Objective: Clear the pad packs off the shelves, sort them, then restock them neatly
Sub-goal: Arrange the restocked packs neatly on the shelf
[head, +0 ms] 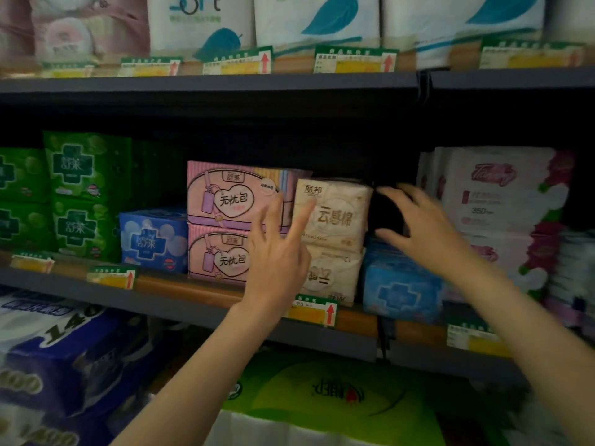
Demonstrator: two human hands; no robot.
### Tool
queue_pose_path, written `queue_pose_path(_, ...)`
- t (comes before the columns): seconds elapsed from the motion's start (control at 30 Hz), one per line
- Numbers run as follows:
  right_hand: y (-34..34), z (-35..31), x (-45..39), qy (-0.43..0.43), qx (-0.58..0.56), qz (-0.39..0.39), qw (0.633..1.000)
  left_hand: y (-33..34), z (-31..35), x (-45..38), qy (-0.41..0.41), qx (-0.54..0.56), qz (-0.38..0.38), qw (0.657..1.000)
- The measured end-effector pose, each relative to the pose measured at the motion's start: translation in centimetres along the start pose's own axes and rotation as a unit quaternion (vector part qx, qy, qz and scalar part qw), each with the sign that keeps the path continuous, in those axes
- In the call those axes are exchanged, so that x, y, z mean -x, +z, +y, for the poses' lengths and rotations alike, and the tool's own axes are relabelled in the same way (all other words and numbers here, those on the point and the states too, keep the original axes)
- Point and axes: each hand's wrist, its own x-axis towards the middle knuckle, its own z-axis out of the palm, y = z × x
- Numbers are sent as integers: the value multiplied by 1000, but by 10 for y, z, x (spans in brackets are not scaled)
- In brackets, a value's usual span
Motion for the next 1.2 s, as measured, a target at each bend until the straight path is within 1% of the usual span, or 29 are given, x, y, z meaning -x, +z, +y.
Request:
queue_pose_path(0.1, -24, 35, 15, 87, 26, -142, 986, 10, 32, 12, 34, -1, -37, 999)
queue_pose_path(0.17, -22, 43, 28, 105, 29, -235, 966, 19, 48, 16, 51, -10, -63, 997)
queue_pose_path(0.2, -16, 46, 34, 103, 20, -261, 960, 22, 53, 16, 53, -21, -73, 996)
queue_pose_path(0.23, -9, 48, 38, 96, 10, -270, 958, 25, 57, 14, 45, -34, -87, 995)
queue_pose_path(0.33, 8, 50, 42, 85, -14, -250, 964, 33, 58, 10, 7, -69, -134, 989)
queue_pose_path(0.47, 22, 42, 38, 75, -31, -227, 971, 35, 49, 8, 19, -76, -122, 989)
queue_pose_path(0.57, 22, 38, 33, 59, -28, -240, 969, 43, 47, 10, 4, -91, -150, 984)
queue_pose_path(0.67, 17, 38, 33, 61, -33, -247, 967, 45, 52, 10, -16, -101, -145, 984)
queue_pose_path(0.73, 14, 40, 33, 62, -26, -248, 966, 45, 57, 9, -35, -91, -160, 982)
queue_pose_path(0.8, 14, 40, 34, 66, -19, -241, 968, 43, 62, 8, -37, -99, -182, 978)
queue_pose_path(0.9, 19, 37, 36, 67, -19, -205, 976, 41, 65, 7, -33, -114, -206, 971)
queue_pose_path(1.03, 27, 34, 37, 73, -18, -171, 982, 44, 68, 5, -36, -108, -214, 970)
queue_pose_path(1.13, 26, 37, 41, 69, -5, -201, 977, 43, 70, 5, -41, -94, -222, 970)
queue_pose_path(1.17, 21, 40, 42, 65, -5, -197, 978, 42, 69, 5, -42, -81, -219, 971)
queue_pose_path(1.2, 14, 46, 44, 64, -5, -171, 983, 40, 69, 5, -38, -64, -205, 976)
